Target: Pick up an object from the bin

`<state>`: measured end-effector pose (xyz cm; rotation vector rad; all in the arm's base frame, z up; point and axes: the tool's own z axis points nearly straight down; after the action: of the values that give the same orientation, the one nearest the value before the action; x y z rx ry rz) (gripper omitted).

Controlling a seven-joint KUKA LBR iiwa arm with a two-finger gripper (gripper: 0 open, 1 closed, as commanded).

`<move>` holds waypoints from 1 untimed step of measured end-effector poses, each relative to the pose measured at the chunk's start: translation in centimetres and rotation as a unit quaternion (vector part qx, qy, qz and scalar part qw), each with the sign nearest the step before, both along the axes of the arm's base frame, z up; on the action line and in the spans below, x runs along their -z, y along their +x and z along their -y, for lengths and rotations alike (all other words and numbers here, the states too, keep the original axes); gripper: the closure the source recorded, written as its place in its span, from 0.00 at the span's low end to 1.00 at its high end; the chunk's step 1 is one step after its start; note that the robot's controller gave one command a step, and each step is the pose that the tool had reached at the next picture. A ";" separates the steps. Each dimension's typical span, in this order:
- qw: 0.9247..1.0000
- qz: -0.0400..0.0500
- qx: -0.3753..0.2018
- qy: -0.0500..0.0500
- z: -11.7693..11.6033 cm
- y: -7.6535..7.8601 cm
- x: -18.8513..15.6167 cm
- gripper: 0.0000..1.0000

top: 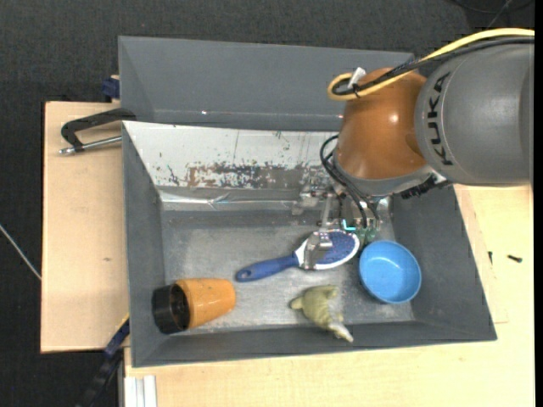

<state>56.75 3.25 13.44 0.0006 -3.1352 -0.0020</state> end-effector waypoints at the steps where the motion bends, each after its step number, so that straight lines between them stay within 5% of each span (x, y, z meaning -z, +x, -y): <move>1: 1.000 0.008 0.026 0.001 2.0 -3.8 6.2 0.00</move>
Offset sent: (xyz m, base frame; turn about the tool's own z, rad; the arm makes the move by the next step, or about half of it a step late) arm -0.0402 -0.0203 -0.0627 0.0497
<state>52.91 1.26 7.24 -0.0820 -3.1496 -0.0041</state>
